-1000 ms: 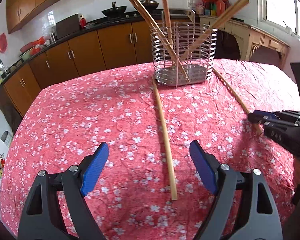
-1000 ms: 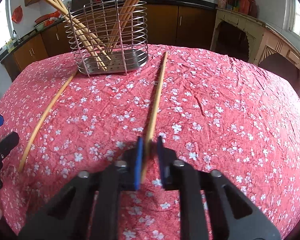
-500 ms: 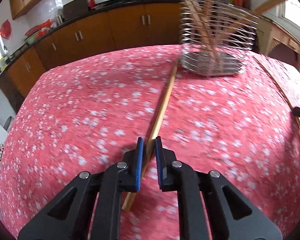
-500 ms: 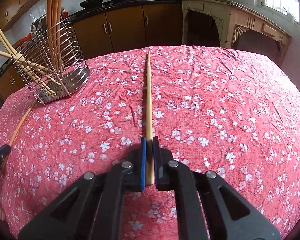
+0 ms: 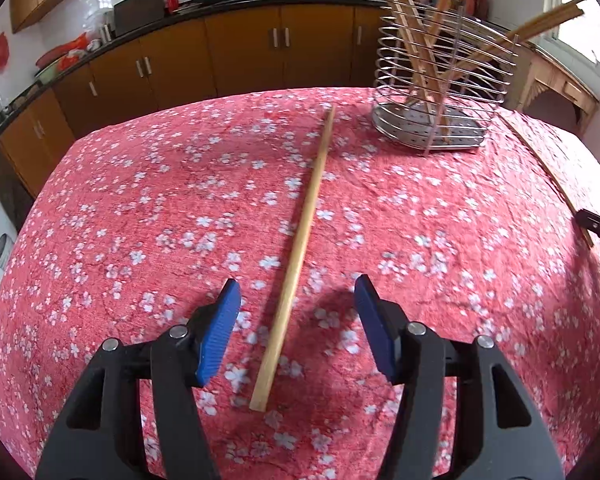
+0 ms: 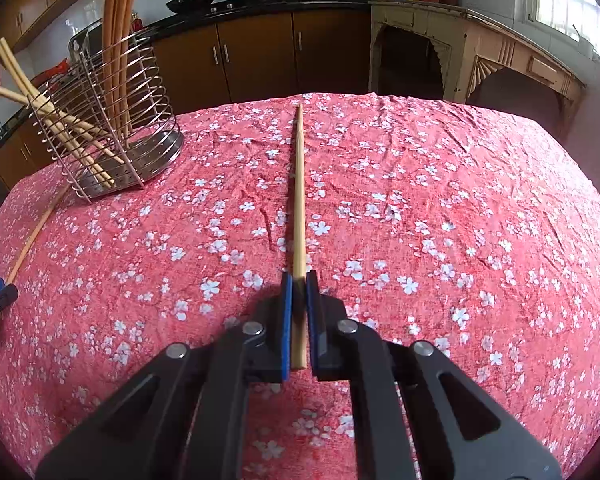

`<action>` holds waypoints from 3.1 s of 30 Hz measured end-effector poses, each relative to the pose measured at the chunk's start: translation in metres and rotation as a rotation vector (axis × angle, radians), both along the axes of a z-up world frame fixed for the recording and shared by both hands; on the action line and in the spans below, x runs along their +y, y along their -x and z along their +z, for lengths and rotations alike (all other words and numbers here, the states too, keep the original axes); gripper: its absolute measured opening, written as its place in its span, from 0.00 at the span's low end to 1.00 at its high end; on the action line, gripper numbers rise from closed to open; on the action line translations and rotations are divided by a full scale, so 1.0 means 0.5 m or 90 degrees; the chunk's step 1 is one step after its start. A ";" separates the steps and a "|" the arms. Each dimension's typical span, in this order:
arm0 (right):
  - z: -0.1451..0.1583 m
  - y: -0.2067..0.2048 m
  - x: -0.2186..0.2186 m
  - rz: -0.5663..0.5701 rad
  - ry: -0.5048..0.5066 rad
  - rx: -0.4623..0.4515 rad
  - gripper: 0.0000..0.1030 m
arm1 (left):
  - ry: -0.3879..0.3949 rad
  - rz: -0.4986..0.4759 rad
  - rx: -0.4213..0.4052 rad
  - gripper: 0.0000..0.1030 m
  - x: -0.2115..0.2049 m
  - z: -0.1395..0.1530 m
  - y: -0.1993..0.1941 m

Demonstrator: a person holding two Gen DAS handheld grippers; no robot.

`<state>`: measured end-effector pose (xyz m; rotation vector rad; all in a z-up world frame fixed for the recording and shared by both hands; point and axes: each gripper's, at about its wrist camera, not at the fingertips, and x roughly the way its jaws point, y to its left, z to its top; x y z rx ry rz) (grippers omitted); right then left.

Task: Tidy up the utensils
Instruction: 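Close the right tool on a loose chopstick while the left tool grasps another, then hold both chopsticks closed in the tools and begin lifting them, then lift both held chopsticks upright and carry them toward the wire holder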

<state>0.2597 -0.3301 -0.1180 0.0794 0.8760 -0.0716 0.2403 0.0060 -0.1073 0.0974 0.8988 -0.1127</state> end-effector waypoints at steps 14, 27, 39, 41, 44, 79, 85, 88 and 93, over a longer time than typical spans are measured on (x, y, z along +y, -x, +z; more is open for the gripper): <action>0.003 0.037 0.021 0.043 0.017 0.005 0.08 | -0.017 -0.070 0.002 0.46 -0.009 0.015 0.059; 0.004 0.057 0.030 0.045 0.035 0.002 0.09 | -0.013 -0.076 -0.005 0.36 -0.010 0.008 0.079; 0.006 0.066 0.018 0.035 0.010 0.006 0.07 | -0.009 -0.074 -0.006 0.07 -0.031 0.008 0.081; 0.008 0.061 0.013 0.024 0.009 0.004 0.07 | -0.004 -0.062 -0.005 0.07 -0.027 0.008 0.067; 0.006 0.047 0.005 0.007 0.015 0.005 0.07 | -0.005 -0.052 -0.006 0.07 -0.026 0.008 0.045; 0.220 0.166 -0.005 0.023 0.020 -0.183 0.07 | 0.036 -0.066 -0.140 0.07 -0.003 0.191 0.131; 0.182 0.175 0.009 0.033 0.027 -0.165 0.07 | 0.018 -0.061 -0.058 0.33 -0.007 0.083 0.115; 0.164 0.177 0.020 0.037 0.028 -0.155 0.07 | 0.007 -0.061 -0.048 0.40 -0.009 0.054 0.113; 0.156 0.178 0.020 0.036 0.022 -0.147 0.07 | -0.034 -0.067 -0.023 0.40 -0.034 0.027 0.097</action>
